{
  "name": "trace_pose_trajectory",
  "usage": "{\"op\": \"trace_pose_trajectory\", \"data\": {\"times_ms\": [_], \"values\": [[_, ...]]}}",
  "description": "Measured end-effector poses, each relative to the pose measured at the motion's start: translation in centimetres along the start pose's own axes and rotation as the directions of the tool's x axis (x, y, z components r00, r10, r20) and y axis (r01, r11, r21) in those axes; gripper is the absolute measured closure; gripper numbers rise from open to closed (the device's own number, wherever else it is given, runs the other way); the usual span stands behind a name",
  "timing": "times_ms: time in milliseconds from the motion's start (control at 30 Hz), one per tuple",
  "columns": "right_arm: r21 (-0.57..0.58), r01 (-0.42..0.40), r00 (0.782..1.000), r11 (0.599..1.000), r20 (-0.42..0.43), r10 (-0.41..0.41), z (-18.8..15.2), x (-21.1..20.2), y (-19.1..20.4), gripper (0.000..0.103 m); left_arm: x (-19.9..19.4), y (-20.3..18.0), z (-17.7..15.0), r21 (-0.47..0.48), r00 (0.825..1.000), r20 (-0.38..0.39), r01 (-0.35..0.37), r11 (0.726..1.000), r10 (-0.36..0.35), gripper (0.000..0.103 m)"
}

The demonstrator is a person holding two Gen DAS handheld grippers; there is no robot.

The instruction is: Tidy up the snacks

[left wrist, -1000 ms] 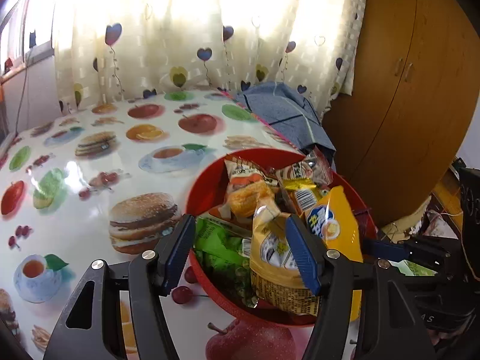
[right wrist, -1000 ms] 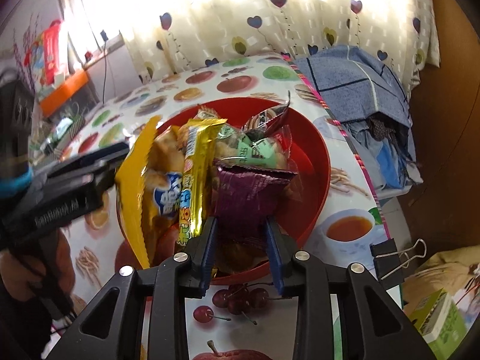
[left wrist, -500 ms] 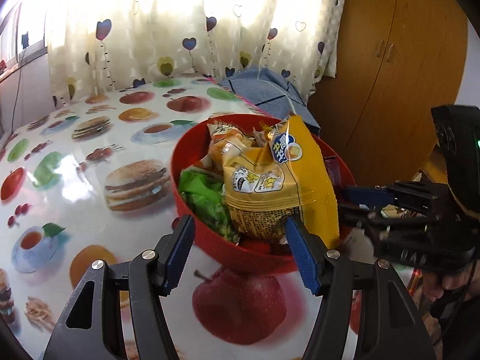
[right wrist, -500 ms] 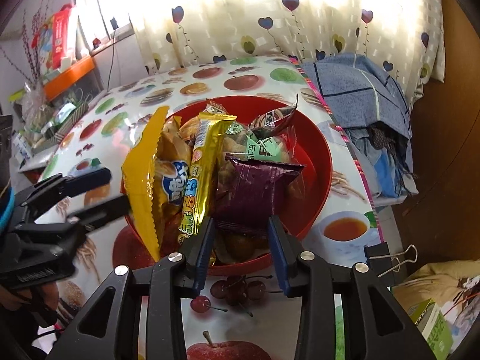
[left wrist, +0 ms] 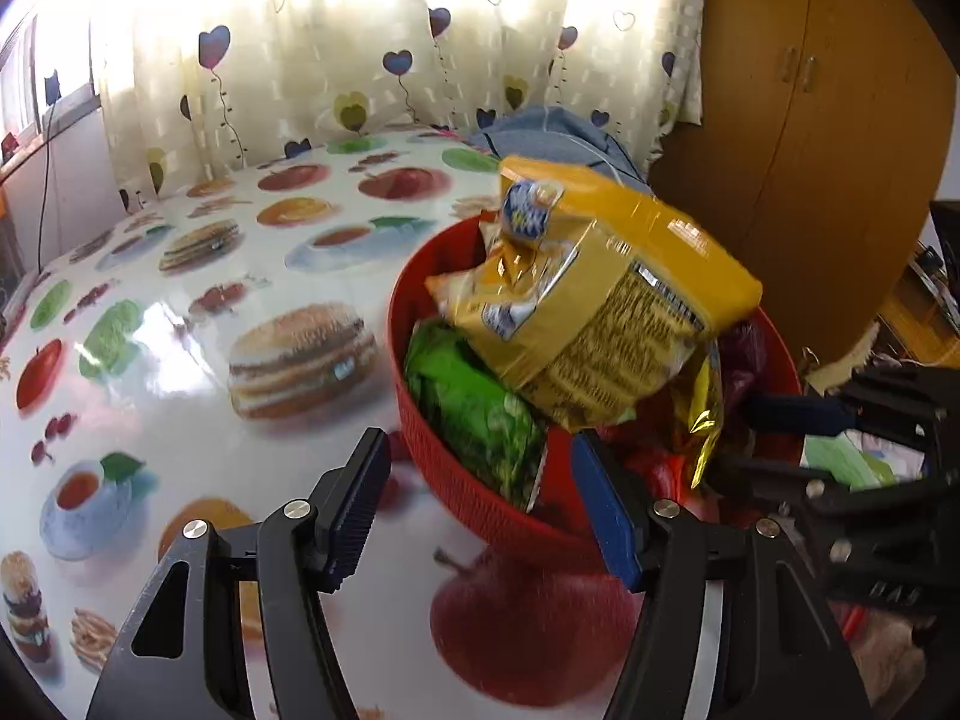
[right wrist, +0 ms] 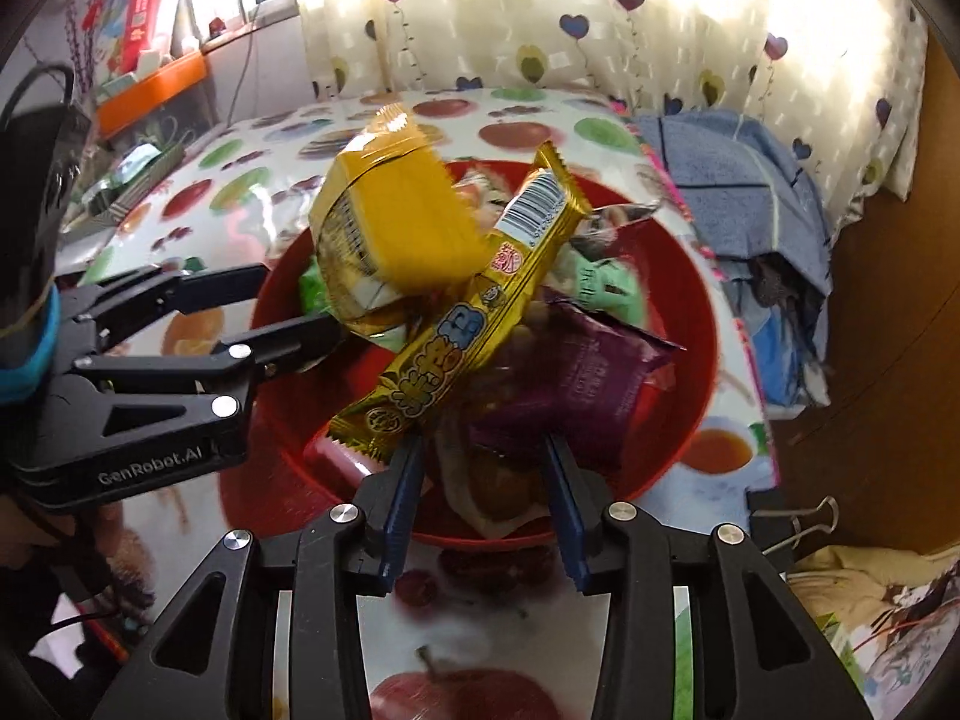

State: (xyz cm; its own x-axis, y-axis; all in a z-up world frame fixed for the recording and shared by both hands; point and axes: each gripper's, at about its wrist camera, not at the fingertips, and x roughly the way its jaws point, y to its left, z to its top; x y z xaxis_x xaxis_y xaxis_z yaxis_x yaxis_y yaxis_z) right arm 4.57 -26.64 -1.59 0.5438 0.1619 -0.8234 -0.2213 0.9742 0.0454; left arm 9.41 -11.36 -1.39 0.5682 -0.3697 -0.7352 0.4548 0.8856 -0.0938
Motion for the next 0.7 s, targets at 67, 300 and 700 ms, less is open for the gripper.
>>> {"op": "trace_pose_trajectory", "data": {"times_ms": [67,300,700], "values": [[0.005,-0.015,1.0,1.0,-0.011,0.015,-0.3,-0.2,0.1,0.064,-0.4,0.2,-0.5,-0.012,1.0,-0.003,0.017,1.0,-0.017,0.04],[0.004,-0.048,0.998,0.999,-0.04,0.048,-1.1,-1.1,0.4,0.064,-1.8,0.5,-1.4,-0.017,1.0,0.008,0.025,1.0,-0.025,0.04],[0.16,-0.012,0.99,0.987,0.141,-0.011,-0.6,-4.1,-2.1,0.064,-5.0,-0.2,3.4,-0.063,0.982,0.18,0.06,0.996,-0.048,0.04]]}}
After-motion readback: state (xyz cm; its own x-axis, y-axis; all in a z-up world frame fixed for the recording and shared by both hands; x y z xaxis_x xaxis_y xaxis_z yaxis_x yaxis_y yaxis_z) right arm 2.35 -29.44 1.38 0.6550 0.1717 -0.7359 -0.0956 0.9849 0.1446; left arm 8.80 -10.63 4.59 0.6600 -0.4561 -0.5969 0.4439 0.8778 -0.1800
